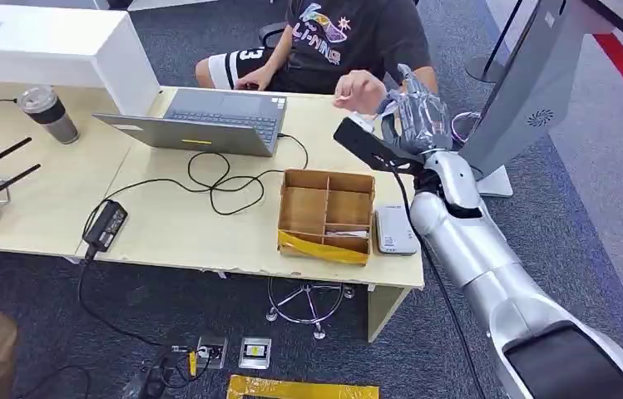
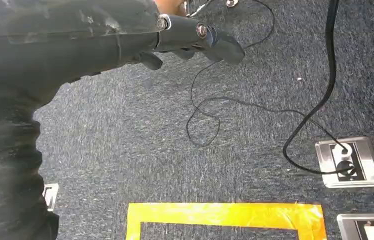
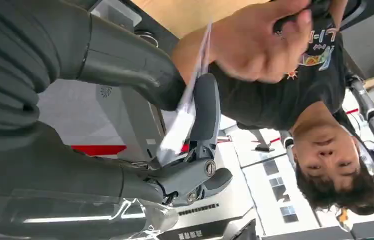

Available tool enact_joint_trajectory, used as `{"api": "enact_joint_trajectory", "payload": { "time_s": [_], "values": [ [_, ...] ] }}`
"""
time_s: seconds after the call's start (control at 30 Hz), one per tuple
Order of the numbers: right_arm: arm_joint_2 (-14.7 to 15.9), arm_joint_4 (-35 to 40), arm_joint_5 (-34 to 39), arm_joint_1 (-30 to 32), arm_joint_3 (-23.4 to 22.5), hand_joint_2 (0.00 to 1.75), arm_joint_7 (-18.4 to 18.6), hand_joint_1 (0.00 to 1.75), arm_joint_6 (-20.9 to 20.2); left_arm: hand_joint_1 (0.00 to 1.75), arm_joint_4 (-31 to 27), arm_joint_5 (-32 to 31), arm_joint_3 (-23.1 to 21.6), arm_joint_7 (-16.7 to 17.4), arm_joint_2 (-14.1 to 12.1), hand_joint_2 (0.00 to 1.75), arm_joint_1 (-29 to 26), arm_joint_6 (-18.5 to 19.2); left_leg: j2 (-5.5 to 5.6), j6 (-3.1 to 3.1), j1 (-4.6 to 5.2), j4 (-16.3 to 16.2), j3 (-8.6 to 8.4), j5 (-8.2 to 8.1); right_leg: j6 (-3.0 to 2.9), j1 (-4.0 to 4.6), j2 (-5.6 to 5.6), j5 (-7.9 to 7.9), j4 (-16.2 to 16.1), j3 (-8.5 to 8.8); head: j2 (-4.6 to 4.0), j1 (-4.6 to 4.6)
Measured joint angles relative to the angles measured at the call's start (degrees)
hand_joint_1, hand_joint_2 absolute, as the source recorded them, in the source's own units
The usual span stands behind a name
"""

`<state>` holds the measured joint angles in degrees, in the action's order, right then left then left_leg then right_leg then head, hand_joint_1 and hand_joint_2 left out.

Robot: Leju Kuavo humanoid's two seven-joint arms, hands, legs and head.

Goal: Pass the card to the sensor for recognition and then transmit it.

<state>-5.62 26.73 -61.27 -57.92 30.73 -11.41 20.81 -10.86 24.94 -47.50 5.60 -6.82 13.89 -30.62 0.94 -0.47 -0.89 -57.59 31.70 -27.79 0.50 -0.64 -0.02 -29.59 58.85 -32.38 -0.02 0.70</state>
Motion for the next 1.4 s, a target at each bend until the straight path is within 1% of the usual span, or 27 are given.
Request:
{"api": "enact_joint_trajectory", "payload": {
  "time_s": [0.6,0.77,0.97,1.1,1.27,1.4],
  "values": [
    [0.46,-0.11,1.12,0.04,-0.17,1.75,-0.46,1.75,0.7,0.0,0.06,0.11,0.0,-0.02,-0.2,1.75,-0.12,0.04,-0.01,0.0,0.0,-0.01,-0.02,0.0,0.0,0.0,0.01,0.0,-0.01,-0.01,0.02,0.0],
    [0.98,-0.33,1.97,0.04,-0.61,1.75,0.15,1.75,1.33,0.0,0.13,0.07,0.0,-0.02,-0.24,1.75,-0.12,0.22,-0.01,0.0,0.0,-0.01,-0.02,0.0,0.0,0.0,0.01,0.0,-0.01,-0.02,0.0,-0.02],
    [3.17,-0.98,4.79,0.92,-2.21,1.75,0.81,1.75,2.23,0.0,0.2,0.7,0.0,-0.02,-0.28,1.75,-0.28,-0.2,-0.01,0.0,0.01,-0.01,-0.02,0.0,0.0,-0.01,0.01,0.0,-0.02,-0.01,0.02,0.0],
    [5.07,-1.49,7.47,2.44,-4.04,1.75,2.1,1.75,2.51,0.0,0.24,0.92,0.0,-0.02,-0.5,1.75,-0.76,-0.63,-0.03,0.0,0.02,-0.02,-0.03,-0.01,0.0,-0.02,0.0,0.0,-0.04,-0.02,0.0,-0.02],
    [7.56,-1.73,10.27,5.92,-6.47,1.75,1.38,1.75,2.93,0.0,0.28,1.46,0.02,-0.18,-0.9,1.75,-1.49,-0.83,-0.08,-0.01,0.01,-0.02,-0.02,-0.02,0.0,-0.02,0.01,0.01,-0.03,-0.03,0.02,-0.02],
    [8.63,-1.92,10.99,7.31,-7.78,1.75,1.68,1.75,3.19,0.0,0.28,1.49,0.02,-0.63,-1.03,1.75,-1.56,-0.83,-0.09,-0.01,0.01,-0.02,-0.03,-0.02,0.0,-0.02,0.02,0.01,-0.02,-0.04,0.0,0.0]
  ]
}}
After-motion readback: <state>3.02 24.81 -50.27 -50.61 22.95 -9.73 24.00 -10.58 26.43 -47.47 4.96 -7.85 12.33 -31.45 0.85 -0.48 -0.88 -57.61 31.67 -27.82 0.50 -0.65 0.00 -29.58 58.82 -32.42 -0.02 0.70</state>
